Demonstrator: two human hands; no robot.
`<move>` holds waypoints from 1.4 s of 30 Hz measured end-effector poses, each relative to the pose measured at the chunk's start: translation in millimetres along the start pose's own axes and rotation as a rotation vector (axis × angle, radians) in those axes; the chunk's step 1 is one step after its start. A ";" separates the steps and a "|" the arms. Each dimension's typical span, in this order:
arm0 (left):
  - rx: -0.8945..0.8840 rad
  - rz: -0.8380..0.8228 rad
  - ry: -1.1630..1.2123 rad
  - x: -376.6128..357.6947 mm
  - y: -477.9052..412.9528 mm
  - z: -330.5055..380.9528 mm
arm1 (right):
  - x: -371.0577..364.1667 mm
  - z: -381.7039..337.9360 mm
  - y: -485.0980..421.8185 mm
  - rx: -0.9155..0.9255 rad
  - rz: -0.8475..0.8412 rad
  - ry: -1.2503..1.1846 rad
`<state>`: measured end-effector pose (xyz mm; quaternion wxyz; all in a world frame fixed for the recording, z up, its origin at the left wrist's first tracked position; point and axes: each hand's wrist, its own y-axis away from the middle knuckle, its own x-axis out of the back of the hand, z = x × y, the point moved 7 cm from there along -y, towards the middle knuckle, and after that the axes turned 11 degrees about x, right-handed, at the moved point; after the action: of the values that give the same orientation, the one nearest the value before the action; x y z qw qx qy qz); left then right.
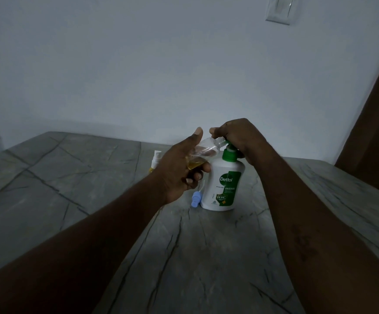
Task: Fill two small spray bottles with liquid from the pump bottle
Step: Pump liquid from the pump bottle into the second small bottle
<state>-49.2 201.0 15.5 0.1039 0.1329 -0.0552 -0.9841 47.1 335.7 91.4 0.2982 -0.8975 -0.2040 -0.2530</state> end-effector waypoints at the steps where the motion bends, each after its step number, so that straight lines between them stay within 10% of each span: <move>1: -0.002 0.002 -0.001 0.3 -0.4 -0.1 | 1.4 -2.4 -0.3 0.022 0.005 0.029; 42: -0.002 -0.001 -0.017 -2.8 1.3 0.8 | -2.3 2.4 2.8 -0.063 -0.014 -0.032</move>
<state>-46.5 200.4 17.2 0.1032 0.1246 -0.0552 -0.9853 47.5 334.6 87.2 0.2648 -0.9089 -0.2068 -0.2468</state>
